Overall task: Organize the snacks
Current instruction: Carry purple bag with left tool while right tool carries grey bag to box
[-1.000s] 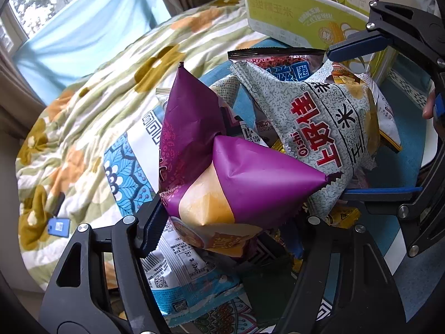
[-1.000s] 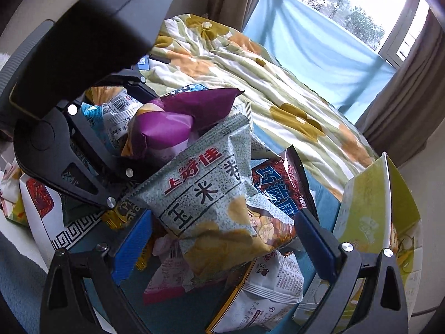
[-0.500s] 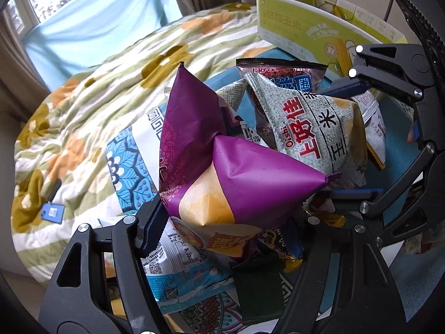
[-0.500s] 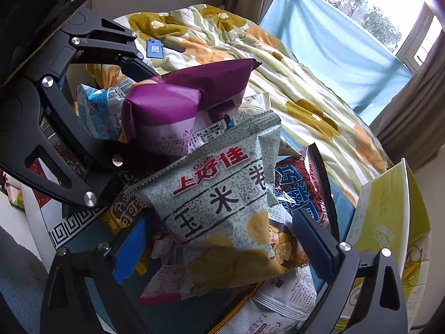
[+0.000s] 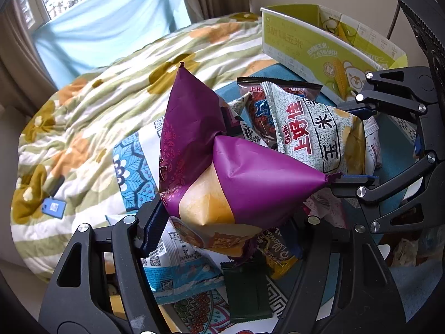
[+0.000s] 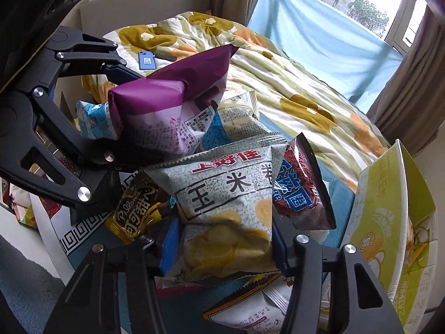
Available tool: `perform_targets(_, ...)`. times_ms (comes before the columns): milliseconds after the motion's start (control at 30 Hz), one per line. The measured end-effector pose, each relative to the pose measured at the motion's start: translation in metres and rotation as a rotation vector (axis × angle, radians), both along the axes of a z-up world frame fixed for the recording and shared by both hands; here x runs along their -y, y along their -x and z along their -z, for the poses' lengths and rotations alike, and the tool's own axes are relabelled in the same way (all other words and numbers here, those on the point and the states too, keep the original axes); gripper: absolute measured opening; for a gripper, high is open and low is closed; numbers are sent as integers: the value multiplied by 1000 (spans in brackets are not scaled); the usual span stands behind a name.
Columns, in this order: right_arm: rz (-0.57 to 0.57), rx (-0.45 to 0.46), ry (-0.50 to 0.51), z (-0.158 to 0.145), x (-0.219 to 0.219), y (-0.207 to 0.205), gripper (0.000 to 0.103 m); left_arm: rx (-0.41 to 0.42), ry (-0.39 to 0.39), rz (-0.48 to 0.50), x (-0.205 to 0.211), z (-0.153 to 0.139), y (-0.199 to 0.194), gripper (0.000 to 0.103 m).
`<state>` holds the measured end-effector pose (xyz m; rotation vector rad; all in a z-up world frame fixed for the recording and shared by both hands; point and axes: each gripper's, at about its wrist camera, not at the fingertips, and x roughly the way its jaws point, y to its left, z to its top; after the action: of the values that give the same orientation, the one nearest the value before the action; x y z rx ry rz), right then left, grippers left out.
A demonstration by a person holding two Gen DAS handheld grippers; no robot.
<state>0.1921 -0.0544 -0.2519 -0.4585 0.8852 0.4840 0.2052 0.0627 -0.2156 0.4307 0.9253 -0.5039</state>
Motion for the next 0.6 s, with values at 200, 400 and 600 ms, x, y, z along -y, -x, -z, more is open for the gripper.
perform_targets(200,35,28,-28,-22,8,11,51,38,15,-20,4,-23,8,67)
perform_targets(400,90,59,-55,-51,23,25,51,96,45,-7,16,-58,13,67)
perform_targets(600,199,103,-118,-88,54,31,51,129,79,-15,45,-94,8,67)
